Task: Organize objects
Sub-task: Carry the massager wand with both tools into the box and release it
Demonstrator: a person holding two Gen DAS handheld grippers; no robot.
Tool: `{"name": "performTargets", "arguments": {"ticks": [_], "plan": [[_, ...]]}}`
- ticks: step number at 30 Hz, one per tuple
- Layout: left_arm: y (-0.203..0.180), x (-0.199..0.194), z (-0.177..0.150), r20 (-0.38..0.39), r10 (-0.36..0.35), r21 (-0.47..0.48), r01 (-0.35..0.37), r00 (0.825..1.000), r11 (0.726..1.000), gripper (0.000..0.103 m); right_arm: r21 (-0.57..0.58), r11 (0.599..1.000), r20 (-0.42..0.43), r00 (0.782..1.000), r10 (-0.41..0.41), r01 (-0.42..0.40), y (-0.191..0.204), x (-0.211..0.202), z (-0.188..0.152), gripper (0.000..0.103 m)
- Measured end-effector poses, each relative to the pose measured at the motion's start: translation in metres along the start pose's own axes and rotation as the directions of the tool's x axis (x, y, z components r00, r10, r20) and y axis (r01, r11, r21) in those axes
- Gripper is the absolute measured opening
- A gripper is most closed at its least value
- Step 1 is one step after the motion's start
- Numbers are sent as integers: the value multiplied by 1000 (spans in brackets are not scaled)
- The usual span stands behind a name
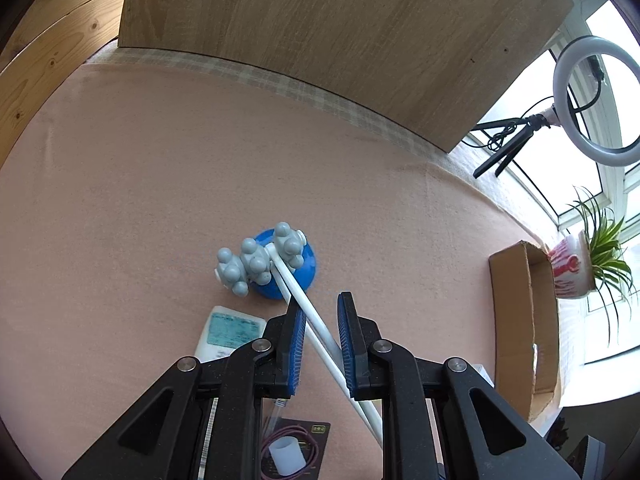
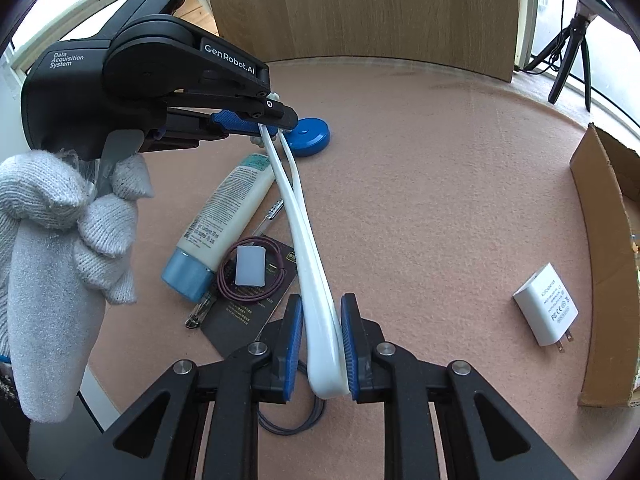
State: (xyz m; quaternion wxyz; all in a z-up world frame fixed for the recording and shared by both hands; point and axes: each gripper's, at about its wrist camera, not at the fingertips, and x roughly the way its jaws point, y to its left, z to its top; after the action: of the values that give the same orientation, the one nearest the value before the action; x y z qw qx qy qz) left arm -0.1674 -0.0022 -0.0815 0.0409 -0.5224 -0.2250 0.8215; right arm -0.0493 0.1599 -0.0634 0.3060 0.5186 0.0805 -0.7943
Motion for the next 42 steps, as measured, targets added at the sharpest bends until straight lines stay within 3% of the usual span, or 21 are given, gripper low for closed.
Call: {"name": "performTargets", "arguments": {"ticks": [4,11,23,34,42], "plan": [[-23,4,-2,-11,-26,28,26,1000,999,17,30,999,15,1000,-19,18,-25,-8,10,17],[-84,15,-3,-24,-73,115,76,997,990,17,103,993,46,997,-60,55,-58,-37,-6,17],[-212,33,-2,-54,-168,259,176,984,950,16,239,964,111,983,-149,120,-131,-87,-15,16],[-330,72,-6,-104,-187,364,212,977,907,16,348,922,136,964,-228,169,-207,-118,-22,16],[-369,97,-15,-136,-180,390,220,974,894,19,408,894,125,960,-252,182,-248,-128,-32,16]]}}
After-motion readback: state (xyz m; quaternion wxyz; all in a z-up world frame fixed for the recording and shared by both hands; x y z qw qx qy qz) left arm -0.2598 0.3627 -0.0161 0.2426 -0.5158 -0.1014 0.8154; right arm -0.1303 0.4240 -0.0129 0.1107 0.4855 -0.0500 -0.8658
